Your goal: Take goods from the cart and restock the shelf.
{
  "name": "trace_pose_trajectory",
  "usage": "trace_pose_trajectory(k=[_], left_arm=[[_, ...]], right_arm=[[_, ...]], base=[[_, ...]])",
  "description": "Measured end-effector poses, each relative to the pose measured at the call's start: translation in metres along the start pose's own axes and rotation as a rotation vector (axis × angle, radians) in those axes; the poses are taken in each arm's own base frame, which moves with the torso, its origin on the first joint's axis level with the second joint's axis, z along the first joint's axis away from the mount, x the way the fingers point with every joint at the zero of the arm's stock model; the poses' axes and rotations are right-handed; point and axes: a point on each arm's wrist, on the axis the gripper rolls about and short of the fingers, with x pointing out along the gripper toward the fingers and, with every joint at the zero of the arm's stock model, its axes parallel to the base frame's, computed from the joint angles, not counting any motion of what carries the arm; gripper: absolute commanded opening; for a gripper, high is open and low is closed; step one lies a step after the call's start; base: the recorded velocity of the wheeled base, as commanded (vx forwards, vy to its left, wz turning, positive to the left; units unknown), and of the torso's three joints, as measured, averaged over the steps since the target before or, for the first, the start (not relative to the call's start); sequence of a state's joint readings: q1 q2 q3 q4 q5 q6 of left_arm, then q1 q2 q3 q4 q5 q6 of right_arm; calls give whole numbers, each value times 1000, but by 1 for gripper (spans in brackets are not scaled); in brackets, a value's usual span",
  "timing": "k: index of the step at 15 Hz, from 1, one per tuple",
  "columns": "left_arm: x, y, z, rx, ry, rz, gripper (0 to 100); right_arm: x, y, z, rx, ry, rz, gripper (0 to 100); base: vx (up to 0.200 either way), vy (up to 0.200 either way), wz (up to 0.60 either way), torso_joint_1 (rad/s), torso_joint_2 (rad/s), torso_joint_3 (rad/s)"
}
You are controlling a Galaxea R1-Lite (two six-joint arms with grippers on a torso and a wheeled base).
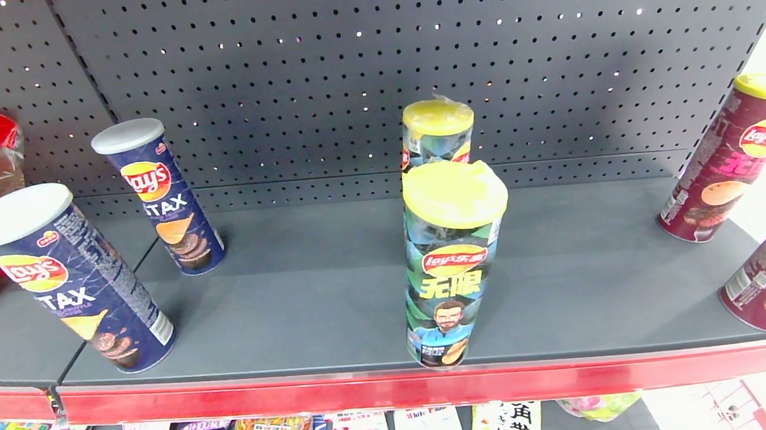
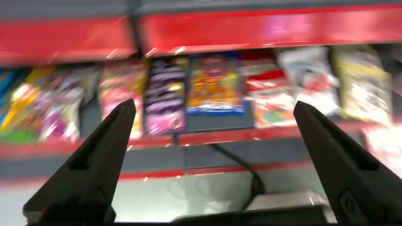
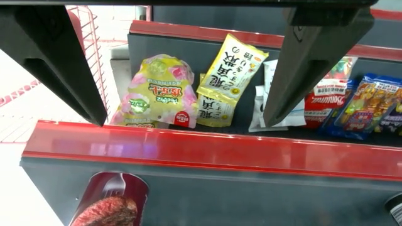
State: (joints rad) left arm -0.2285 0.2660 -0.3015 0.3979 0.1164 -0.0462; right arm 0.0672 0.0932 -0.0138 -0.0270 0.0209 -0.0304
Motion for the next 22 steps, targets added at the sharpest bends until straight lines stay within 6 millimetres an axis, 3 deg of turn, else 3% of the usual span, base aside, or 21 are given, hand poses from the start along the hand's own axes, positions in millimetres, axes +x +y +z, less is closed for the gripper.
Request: trace_pose_trajectory(k=[2, 3, 7, 10, 13, 16, 19, 22], left_arm=[[-7, -5, -18, -79, -30, 149, 100], [-9, -7, -24, -90, -69, 144, 100], [-9, -9, -27, -70, -272, 100, 100], [3, -8, -34, -144, -360, 102, 100], [7, -4, -38, -128, -380, 278, 100], [11, -5, -39, -93, -426, 223, 100], [15, -8, -46, -10, -354, 98, 100], [15, -8, -46, -14, -361, 97, 100]], right_arm=[[0, 0, 0, 0, 0, -1, 100], [0, 0, 0, 0, 0, 0, 100], [0, 0, 0, 3, -1, 10, 100], [0, 0, 1, 8, -5, 19, 100], [0, 0, 0, 9, -6, 18, 100], [0, 1, 0, 9, -6, 26, 100], [0, 1, 0, 55, -6, 31, 100], [0, 1, 0, 41, -5, 49, 100]], base=[[0, 0, 0, 0, 0, 0], [0, 0, 0, 0, 0, 0], [0, 0, 0, 0, 0, 0], [0, 0, 0, 0, 0, 0], [0, 0, 0, 0, 0, 0], [0, 0, 0, 0, 0, 0], [0, 0, 0, 0, 0, 0], [0, 0, 0, 0, 0, 0]])
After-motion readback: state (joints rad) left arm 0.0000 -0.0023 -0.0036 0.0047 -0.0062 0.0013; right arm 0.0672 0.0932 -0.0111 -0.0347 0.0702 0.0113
